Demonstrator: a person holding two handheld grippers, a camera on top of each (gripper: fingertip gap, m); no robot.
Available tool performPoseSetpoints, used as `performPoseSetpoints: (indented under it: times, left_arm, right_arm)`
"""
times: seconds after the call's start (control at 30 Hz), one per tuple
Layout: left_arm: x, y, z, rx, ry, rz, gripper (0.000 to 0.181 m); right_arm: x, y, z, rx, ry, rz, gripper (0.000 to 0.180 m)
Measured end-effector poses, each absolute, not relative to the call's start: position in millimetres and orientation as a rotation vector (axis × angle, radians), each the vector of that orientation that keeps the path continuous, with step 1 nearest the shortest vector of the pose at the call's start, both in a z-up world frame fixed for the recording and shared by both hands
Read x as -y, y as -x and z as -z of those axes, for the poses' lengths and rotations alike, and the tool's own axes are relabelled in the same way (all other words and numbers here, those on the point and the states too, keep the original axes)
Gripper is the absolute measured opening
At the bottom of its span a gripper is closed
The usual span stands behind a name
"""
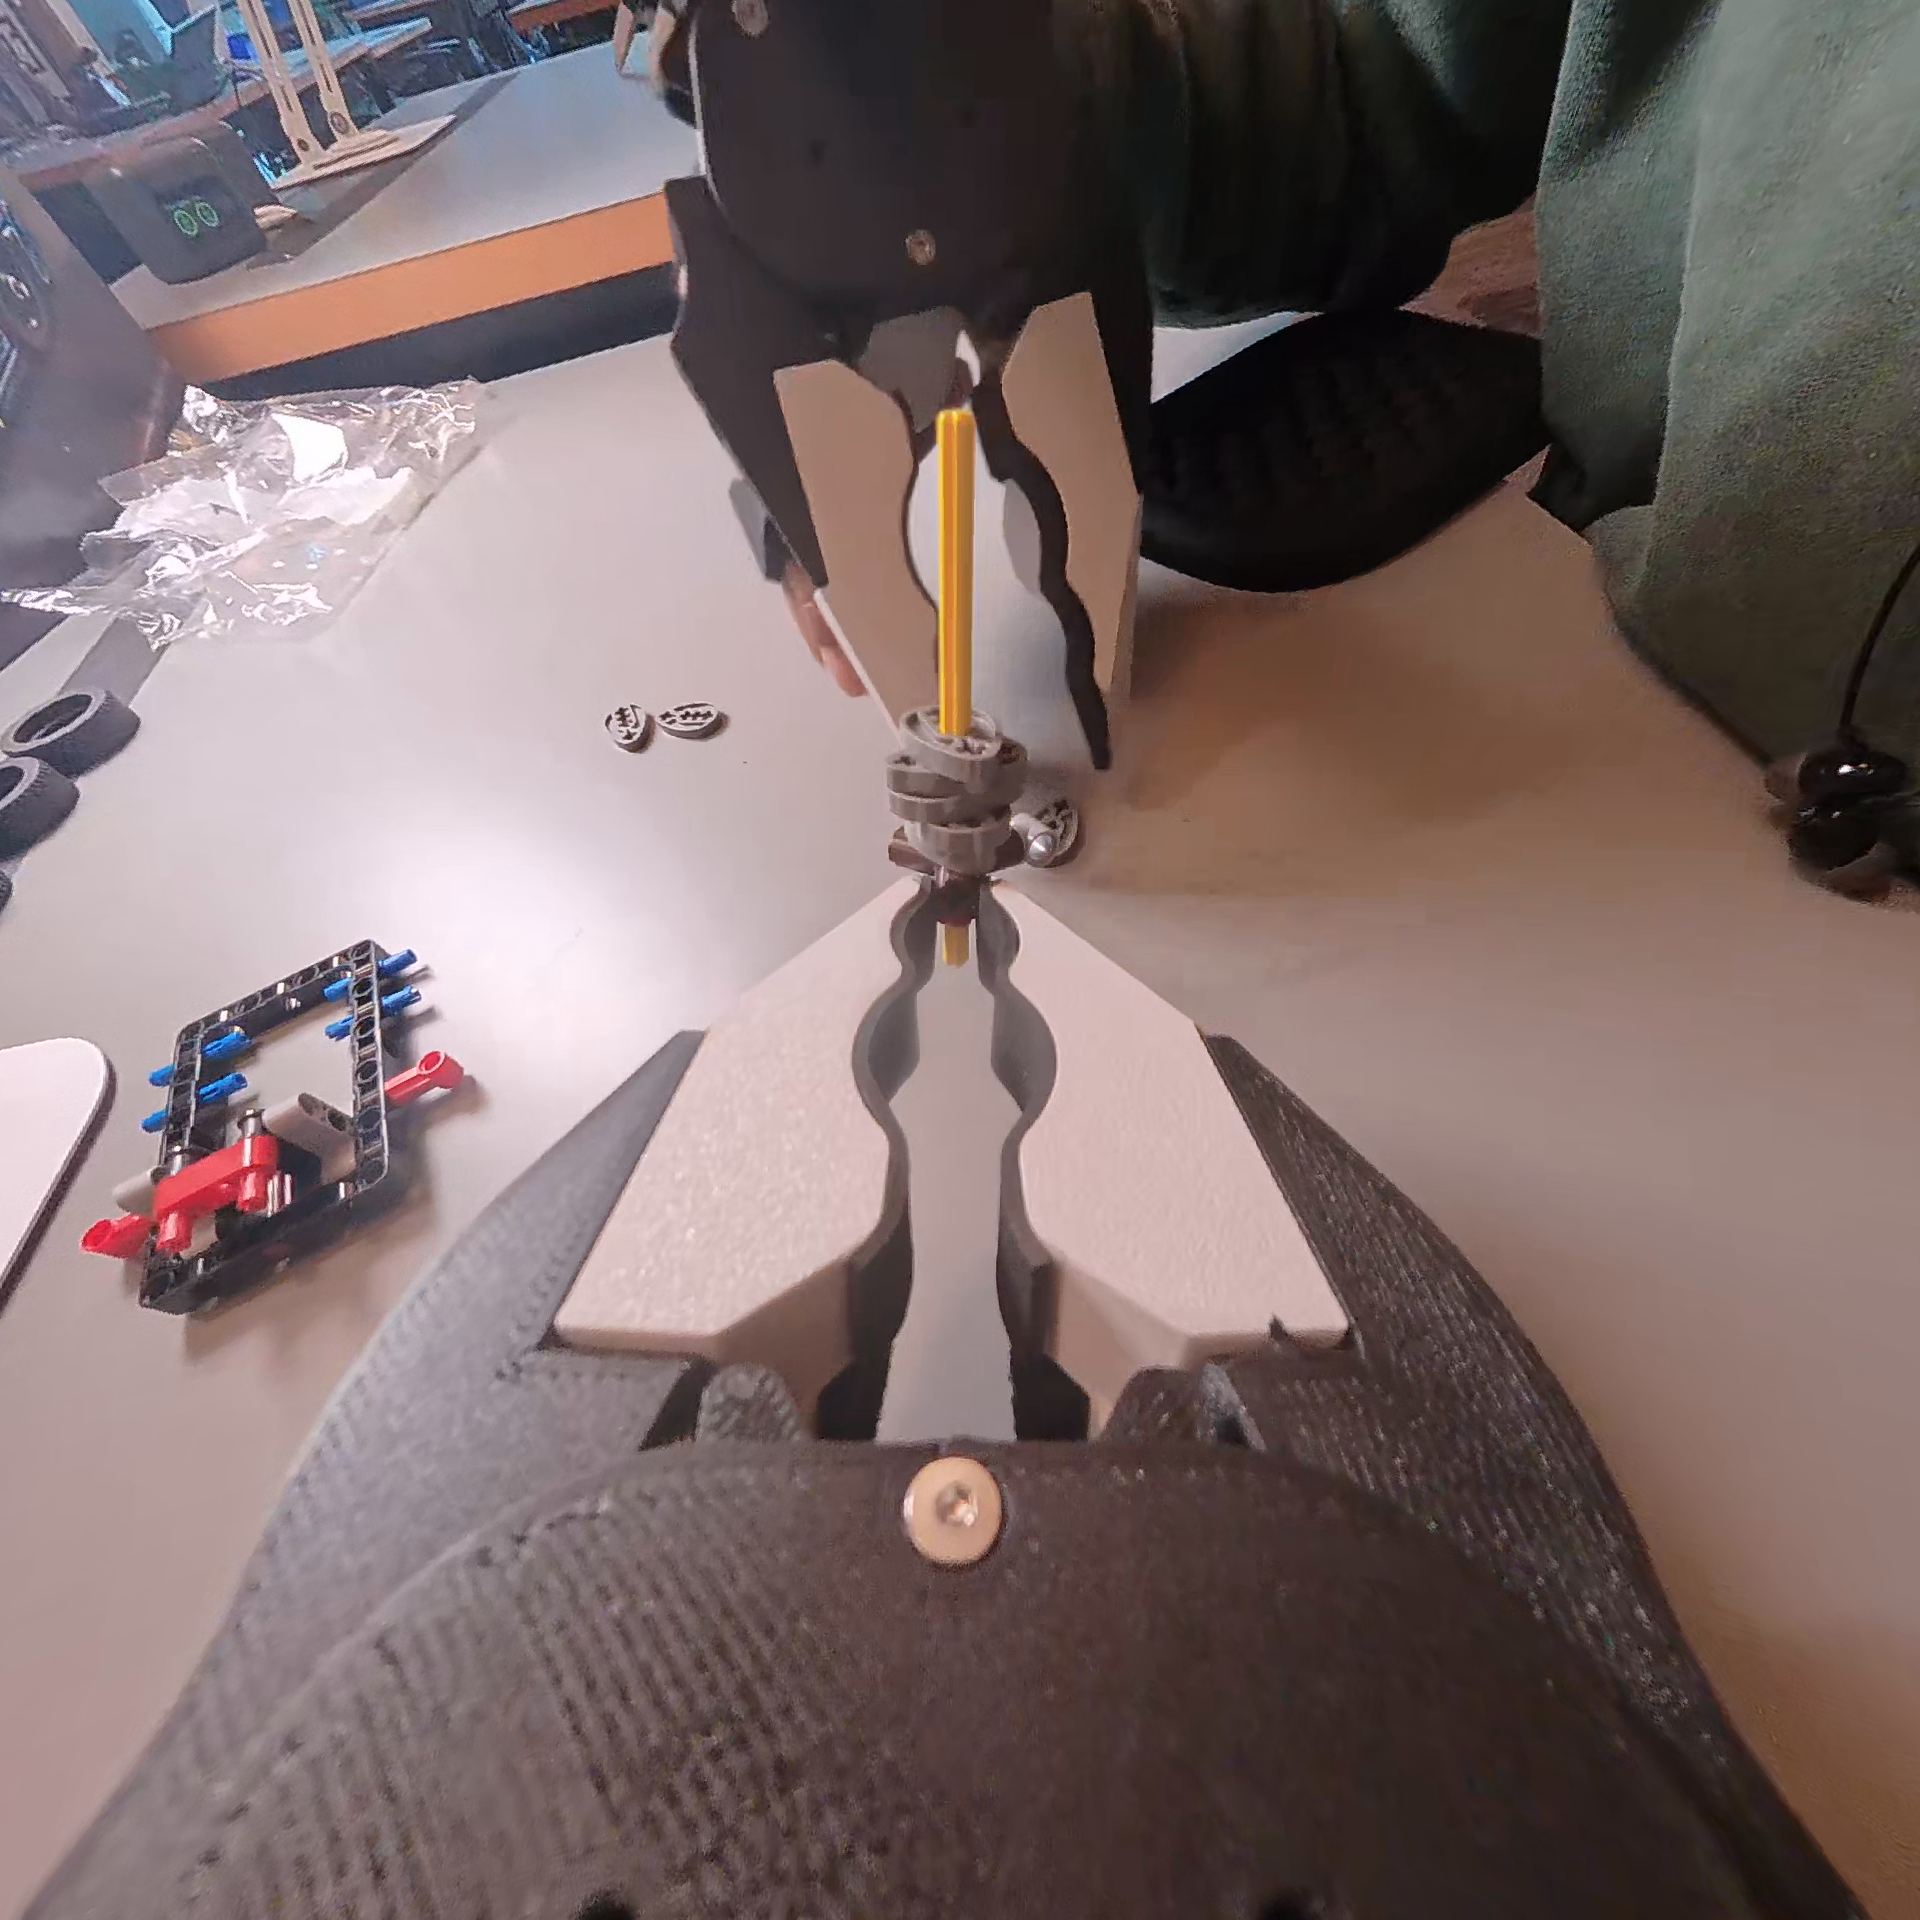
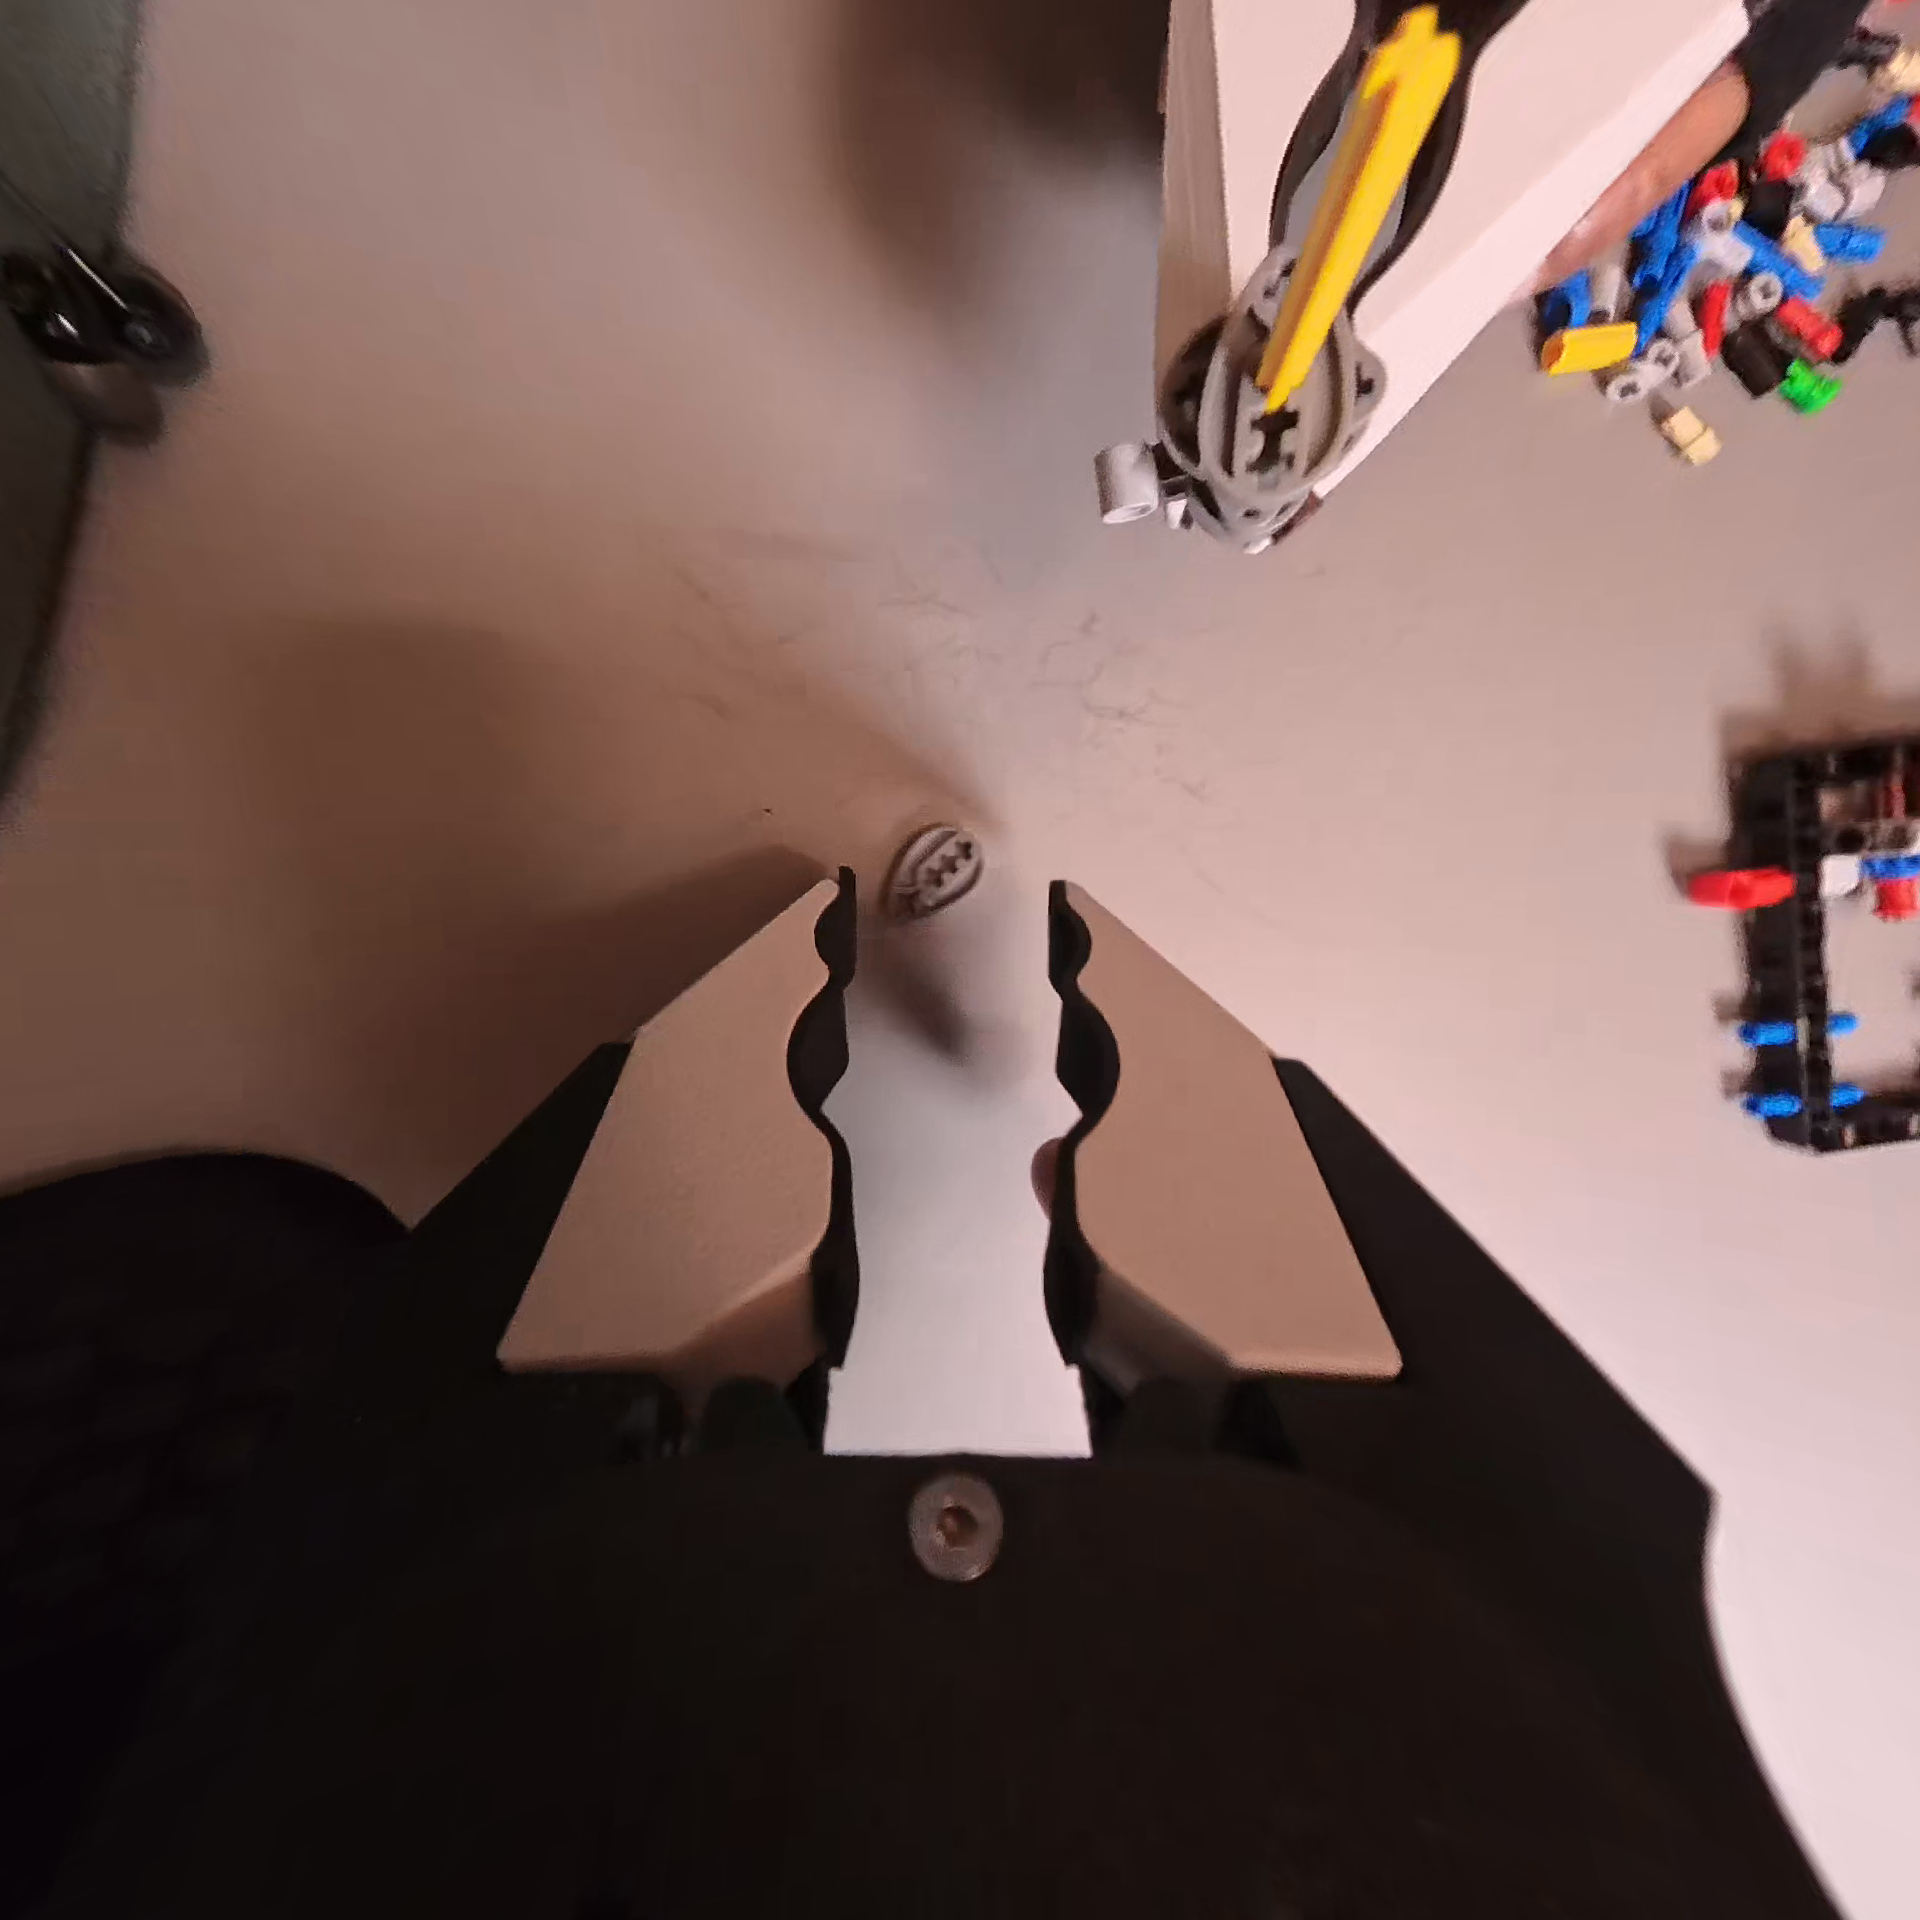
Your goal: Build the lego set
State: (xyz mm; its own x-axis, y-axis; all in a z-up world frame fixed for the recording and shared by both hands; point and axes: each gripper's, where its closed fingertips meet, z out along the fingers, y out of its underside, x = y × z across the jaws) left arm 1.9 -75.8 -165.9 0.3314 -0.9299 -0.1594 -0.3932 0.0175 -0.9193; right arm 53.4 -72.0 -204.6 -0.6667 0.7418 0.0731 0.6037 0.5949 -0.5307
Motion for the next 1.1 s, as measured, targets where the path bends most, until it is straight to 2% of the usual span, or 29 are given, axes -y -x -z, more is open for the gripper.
performPoseSetpoints:
  times: [0.13, 0.27, 0.4, 0.6, 0.83, 0.9, 1.0, 1.1]
  left_arm:
    - [75.3, -0.6, 166.2, -1.238, 1.57, 0.66, 0.005]
    - [75.7, -0.8, 167.0, -1.244, 1.573, 0.656, 0.005]
    - [76.0, 0.0, 166.9, -1.245, 1.577, 0.641, 0.005]
    - [75.6, 1.0, 168.8, -1.246, 1.585, 0.653, 0.005]
    - [75.6, 0.8, 168.9, -1.244, 1.588, 0.651, 0.005]
    - [75.5, 0.9, 169.1, -1.243, 1.59, 0.653, 0.005]
    - [75.5, 0.9, 169.1, -1.243, 1.592, 0.659, 0.005]
    - [75.6, 1.2, 169.0, -1.241, 1.594, 0.663, 0.005]
  right_arm:
    - [75.7, -57.3, 210.9, 2.474, 1.258, -0.639, 0.028]
    - [84.2, -50.3, 216.4, 2.499, 1.208, -0.645, 0.021]
    - [91.5, -48.4, 209.1, 2.549, 1.035, -0.653, 0.021]
    - [84.4, -51.3, 212.3, 2.495, 1.183, -0.67, 0.026]
    - [102.3, -44.6, 203.8, 2.508, 0.966, -0.804, 0.018]
    - [99.2, -43.2, 199.1, 2.489, 0.966, -0.807, 0.025]
    - [94.8, -50.9, 206.9, 2.529, 1.069, -0.771, 0.047]
    - [94.3, -54.8, 216.1, 2.538, 1.101, -0.746, 0.044]
